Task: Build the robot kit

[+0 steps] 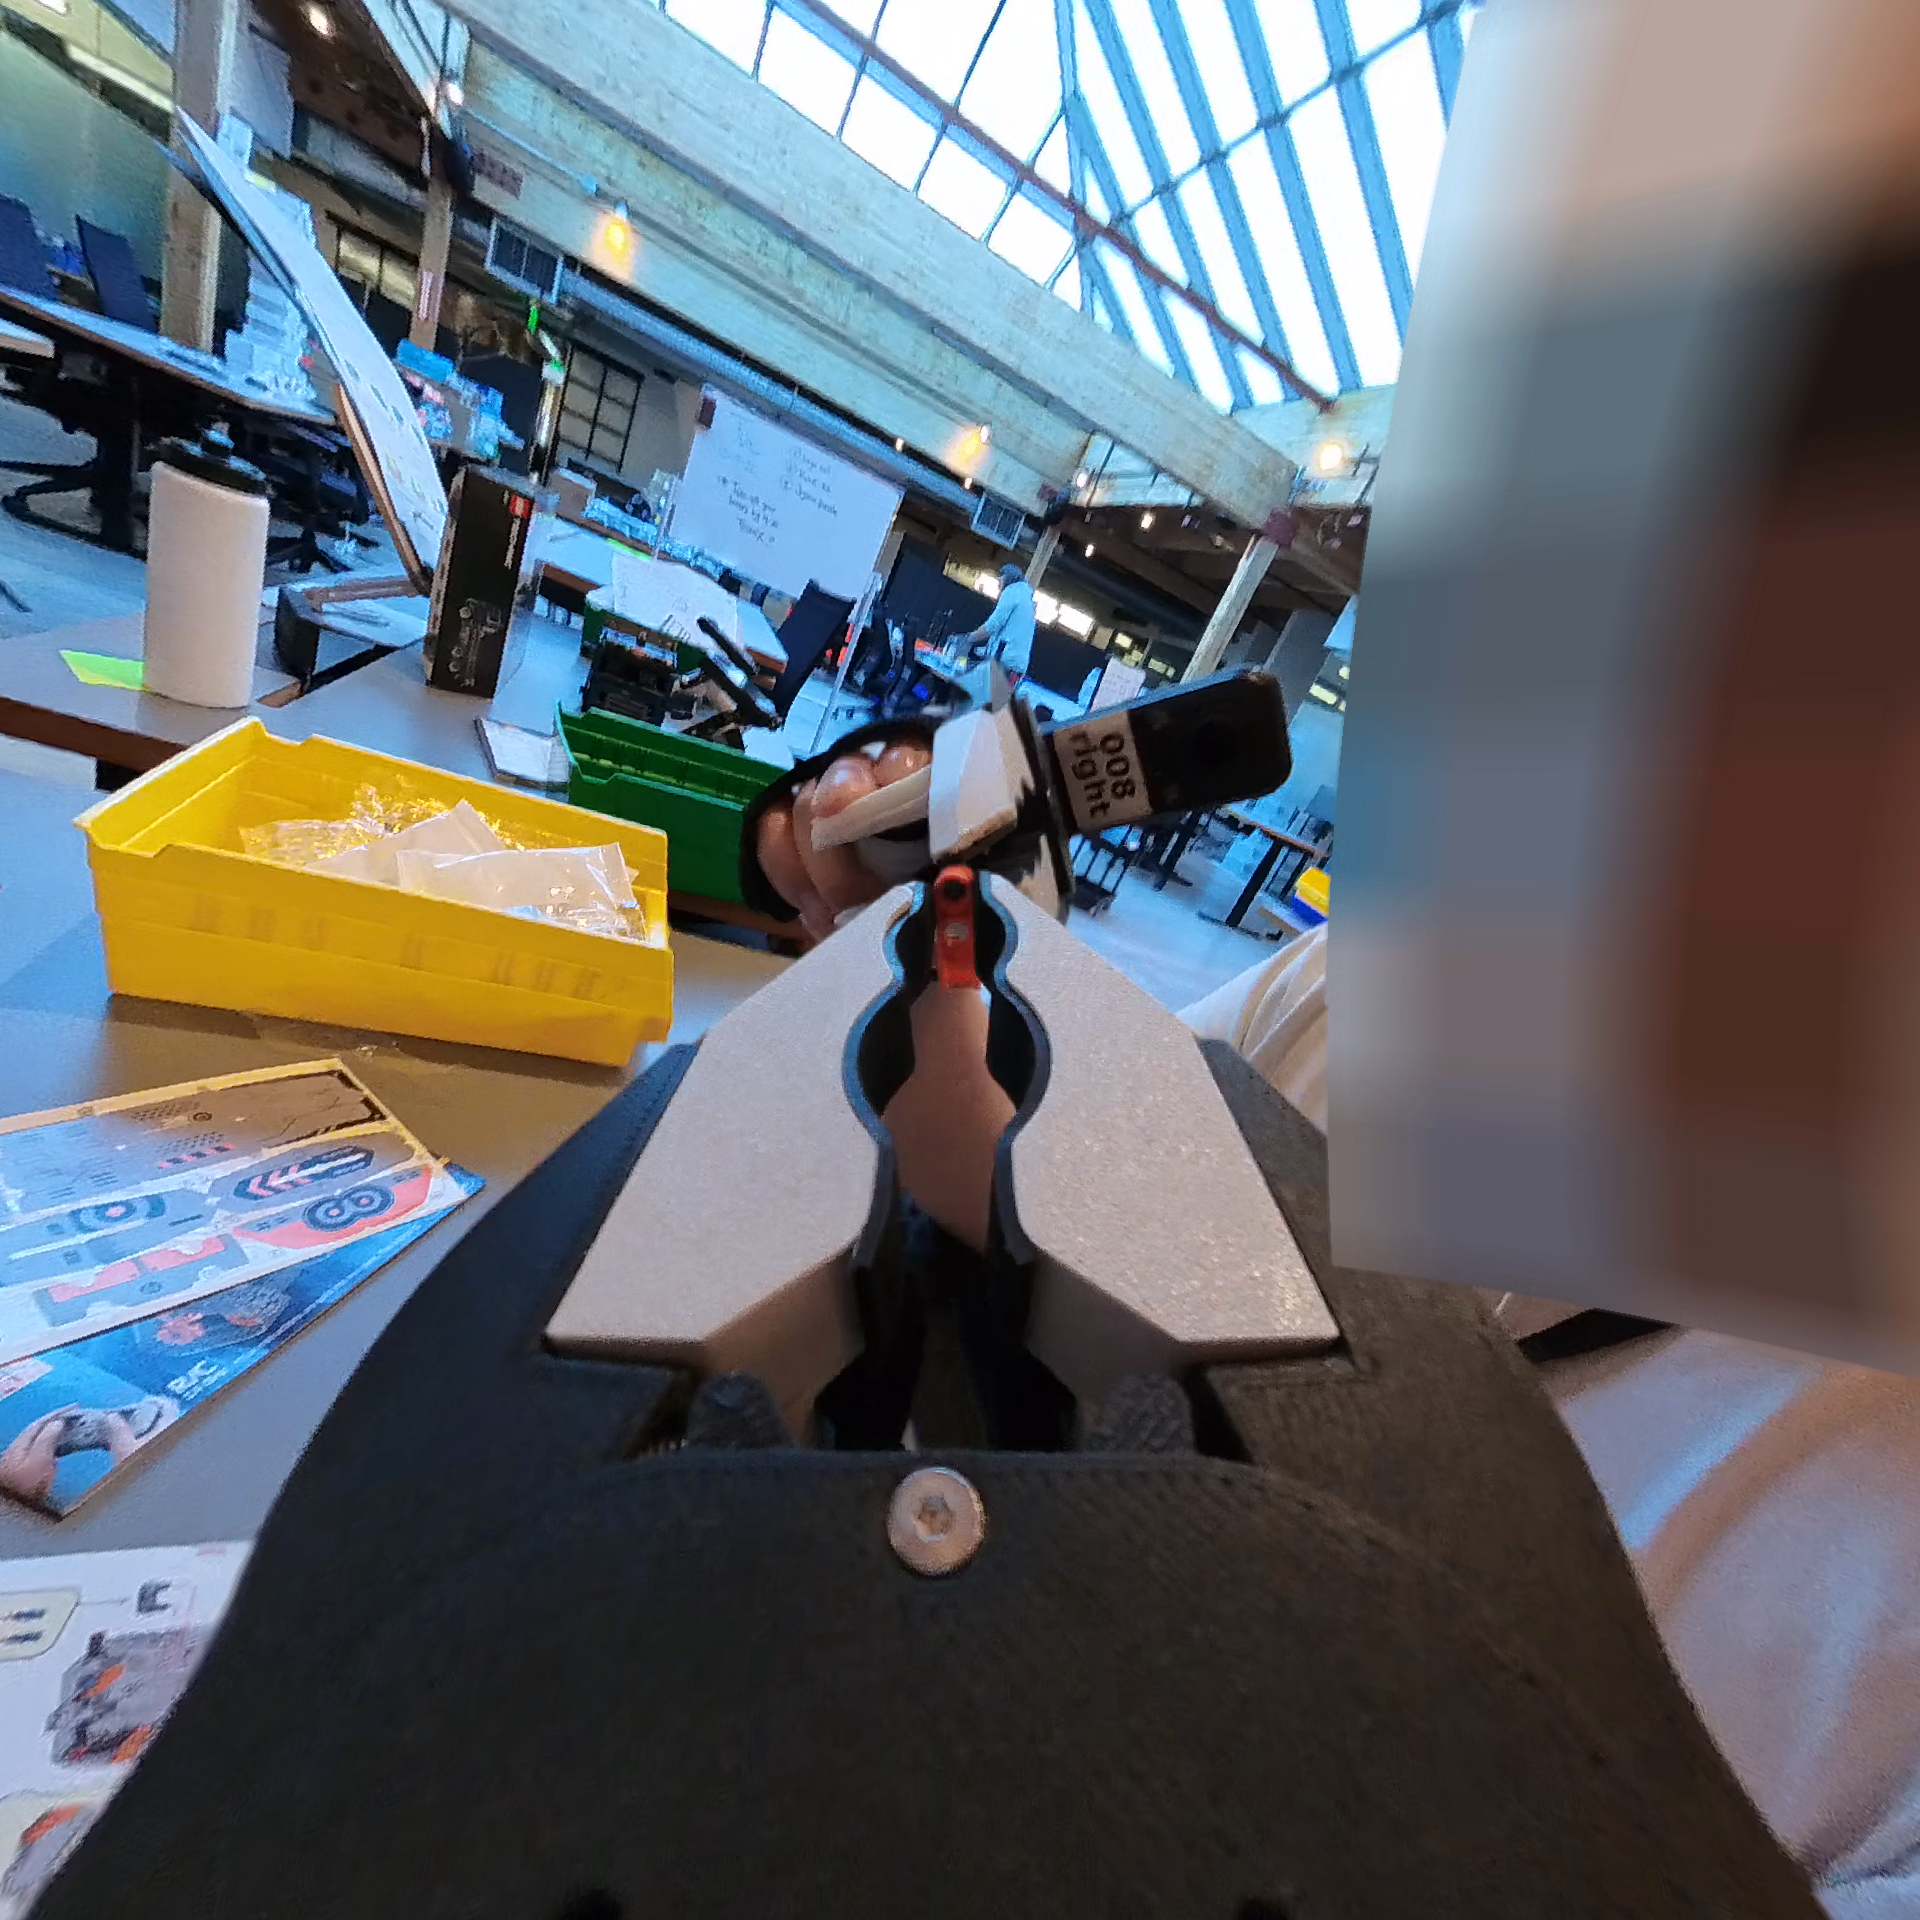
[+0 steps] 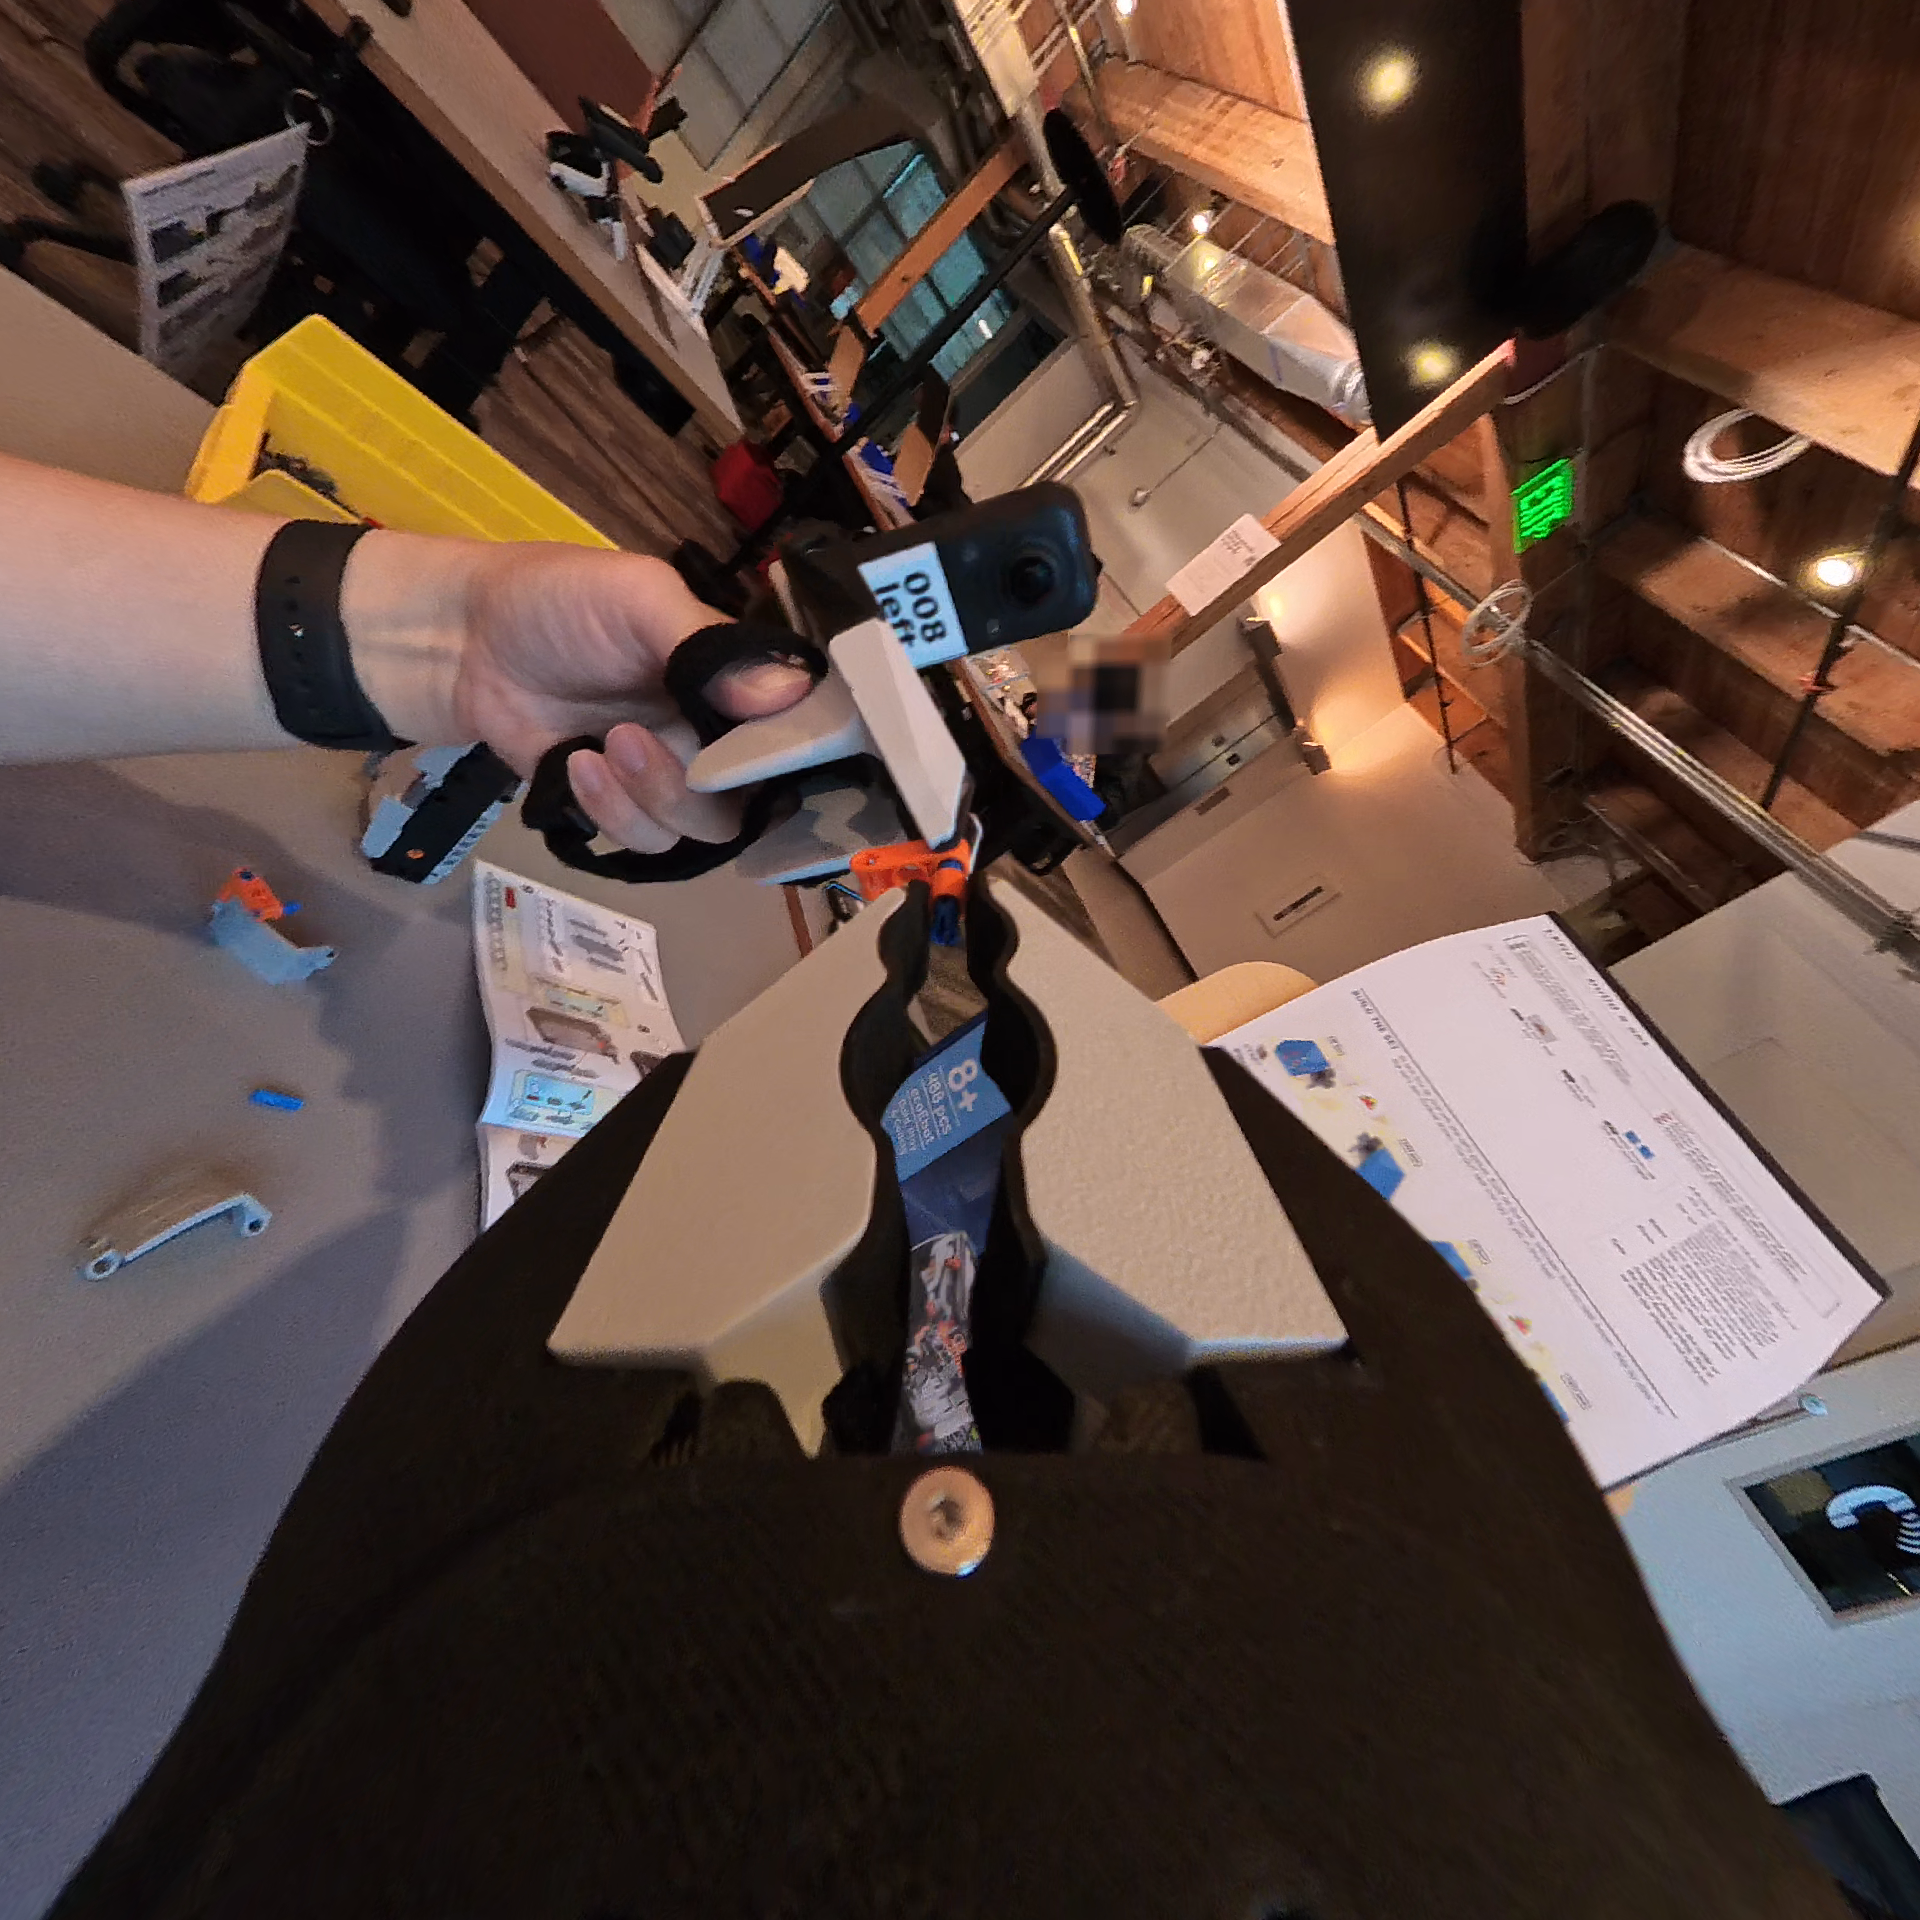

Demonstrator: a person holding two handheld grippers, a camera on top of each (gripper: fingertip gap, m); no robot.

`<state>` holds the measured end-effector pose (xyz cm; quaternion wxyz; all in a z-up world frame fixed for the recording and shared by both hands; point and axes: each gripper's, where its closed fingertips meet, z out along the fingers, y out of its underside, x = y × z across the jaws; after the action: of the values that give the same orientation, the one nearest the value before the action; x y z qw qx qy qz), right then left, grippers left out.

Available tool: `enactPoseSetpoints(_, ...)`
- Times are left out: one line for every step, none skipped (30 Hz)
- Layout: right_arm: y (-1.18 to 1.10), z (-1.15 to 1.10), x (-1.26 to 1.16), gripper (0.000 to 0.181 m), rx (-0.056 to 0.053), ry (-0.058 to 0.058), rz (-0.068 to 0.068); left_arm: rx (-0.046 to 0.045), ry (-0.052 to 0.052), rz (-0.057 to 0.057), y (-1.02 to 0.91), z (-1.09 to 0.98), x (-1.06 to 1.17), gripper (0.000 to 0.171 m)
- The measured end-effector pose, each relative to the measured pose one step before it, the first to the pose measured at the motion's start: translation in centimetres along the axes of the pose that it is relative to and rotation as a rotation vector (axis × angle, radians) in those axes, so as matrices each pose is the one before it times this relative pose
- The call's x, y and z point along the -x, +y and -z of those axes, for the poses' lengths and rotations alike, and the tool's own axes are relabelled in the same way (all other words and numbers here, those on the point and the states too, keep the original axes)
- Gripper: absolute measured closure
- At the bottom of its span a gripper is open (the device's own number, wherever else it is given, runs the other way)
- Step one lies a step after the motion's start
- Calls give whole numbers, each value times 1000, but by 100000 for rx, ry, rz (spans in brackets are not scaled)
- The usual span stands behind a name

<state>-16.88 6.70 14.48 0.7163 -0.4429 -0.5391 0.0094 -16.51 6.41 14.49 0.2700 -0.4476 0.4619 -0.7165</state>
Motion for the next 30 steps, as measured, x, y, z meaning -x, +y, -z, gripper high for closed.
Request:
enactPoseSetpoints(37,-44,106,175,50,-548,-188,1092,-403,-488,133,-63,-33,166)
enactPoseSetpoints(-126,3,-27,175,-1061,90,-478,63,226,323,8,-14,-70,166)
enactPoseSetpoints(1,7,107,175,-96,-1024,-611,527,404,871,87,31,-20,166)
enactPoseSetpoints(88,-9,102,175,453,-686,194,758,-24,556,118,28,47,166)
enactPoseSetpoints(112,-26,62,175,637,-359,320,718,-460,236,108,36,85,166)
enactPoseSetpoints(114,-15,101,175,555,-759,199,840,-523,441,118,12,81,166)
enactPoseSetpoints(74,-10,14,175,396,-243,-135,227,-633,333,14,15,81,166)
enactPoseSetpoints(45,-72,-218,175,348,1530,-276,-1209,-875,-148,-203,5,80,166)
enactPoseSetpoints(-26,-70,-272,175,-82,2117,25,-1821,-692,-60,-282,15,89,166)
enactPoseSetpoints(18,-52,-205,175,59,1602,386,-1473,-595,86,-234,-11,80,166)
enactPoseSetpoints(5,-42,-190,175,-113,1597,588,-1370,-674,102,-190,-22,78,167)
enactPoseSetpoints(-76,-61,-198,175,-846,1878,239,-1441,-283,377,-201,-8,21,167)
enactPoseSetpoints(-96,-119,-34,175,-1080,900,-617,-556,329,628,-34,7,-36,167)
enactPoseSetpoints(79,-174,-16,175,166,597,-809,890,331,993,169,15,44,166)
enactPoseSetpoints(214,-149,-180,175,907,1948,402,1157,48,1287,193,-3,125,164)
enactPoseSetpoints(190,-108,-51,175,740,1203,1283,189,35,1022,52,-5,125,160)
enactPoseSetpoints(28,-46,-32,175,-118,904,798,-616,358,621,-46,37,84,159)
enactPoseSetpoints(-78,-3,-88,175,-780,1096,277,-894,838,590,-99,48,9,161)
enactPoseSetpoints(-87,37,-171,175,-676,1438,230,-867,1231,892,-91,55,-38,163)
enactPoseSetpoints(-104,60,-140,175,-780,1201,565,-814,1461,999,-105,68,-69,163)
enactPoseSetpoints(-94,48,-120,175,-856,993,258,-800,1184,696,-95,81,-35,163)
enactPoseSetpoints(-97,20,-90,175,-1031,807,-408,-625,786,50,-52,44,12,165)
enactPoseSetpoints(39,-58,-12,175,-320,266,-844,-328,650,-430,-21,29,37,167)
enactPoseSetpoints(109,-62,35,175,-105,-243,-918,171,274,-169,33,76,93,166)
enactPoseSetpoints(127,-59,178,175,-271,-1668,-1269,1179,445,1062,178,128,91,167)
enactPoseSetpoints(111,6,452,175,-573,-4615,-1664,2228,1126,2166,292,201,9,167)
enactPoseSetpoints(189,184,712,172,-220,-7113,-1749,2474,782,1964,322,222,-13,167)
enactPoseSetpoints(199,249,805,162,-311,-7326,-2060,2936,-599,1594,453,180,123,166)
enactPoseSetpoints(269,241,458,151,134,-4268,-1542,5459,-1355,2049,879,127,233,166)
enactPoseSetpoints(237,233,611,143,-36,-4535,-14,7381,-1747,2344,1217,86,319,166)
